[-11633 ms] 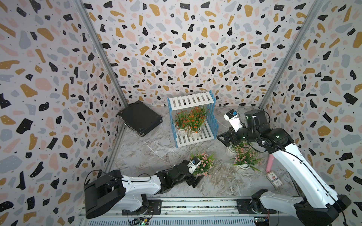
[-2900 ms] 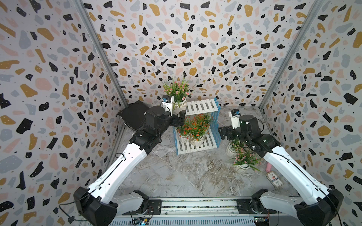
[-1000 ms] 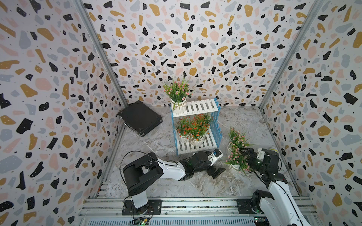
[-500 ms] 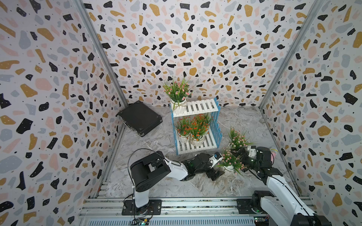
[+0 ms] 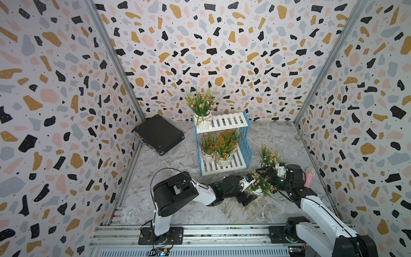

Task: Place the baby's breath potted plants on the rack by color
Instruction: Move the baby's breath potted plant to the center of the board.

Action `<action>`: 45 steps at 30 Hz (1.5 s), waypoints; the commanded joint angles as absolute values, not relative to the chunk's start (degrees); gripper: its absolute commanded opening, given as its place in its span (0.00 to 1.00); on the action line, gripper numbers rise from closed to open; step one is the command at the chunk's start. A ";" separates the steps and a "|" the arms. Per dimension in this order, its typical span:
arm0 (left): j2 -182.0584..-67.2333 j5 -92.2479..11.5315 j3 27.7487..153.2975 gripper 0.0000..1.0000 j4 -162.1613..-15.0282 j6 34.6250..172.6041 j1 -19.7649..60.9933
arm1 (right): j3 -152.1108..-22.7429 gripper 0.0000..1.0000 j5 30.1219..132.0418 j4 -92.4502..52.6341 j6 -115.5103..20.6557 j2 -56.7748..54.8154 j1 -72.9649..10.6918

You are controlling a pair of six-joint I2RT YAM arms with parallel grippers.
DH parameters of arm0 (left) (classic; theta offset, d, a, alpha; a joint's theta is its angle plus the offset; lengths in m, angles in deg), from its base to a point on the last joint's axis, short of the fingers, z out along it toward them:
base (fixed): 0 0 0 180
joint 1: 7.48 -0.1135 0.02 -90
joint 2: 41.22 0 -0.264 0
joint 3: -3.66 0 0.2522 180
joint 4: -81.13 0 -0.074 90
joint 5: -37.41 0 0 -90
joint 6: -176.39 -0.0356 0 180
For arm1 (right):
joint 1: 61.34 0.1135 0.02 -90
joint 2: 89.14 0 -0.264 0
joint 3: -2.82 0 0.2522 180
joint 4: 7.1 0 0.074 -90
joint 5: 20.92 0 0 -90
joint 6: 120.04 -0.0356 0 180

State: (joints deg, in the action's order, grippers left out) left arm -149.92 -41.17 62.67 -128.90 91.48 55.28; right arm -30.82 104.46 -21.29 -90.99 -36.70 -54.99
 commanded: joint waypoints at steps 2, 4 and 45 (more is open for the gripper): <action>-151.07 -41.77 64.63 0.99 -133.87 90.33 55.61 | -32.91 0.99 105.70 -20.07 -91.69 -37.17 -54.41; -151.18 -41.91 64.57 0.99 -135.29 90.35 55.63 | -33.00 0.99 106.00 -20.20 -91.91 -37.29 -54.40; -158.49 -43.62 69.90 0.81 -144.92 90.82 56.06 | -33.56 0.99 105.74 -27.04 -93.15 -43.06 -54.13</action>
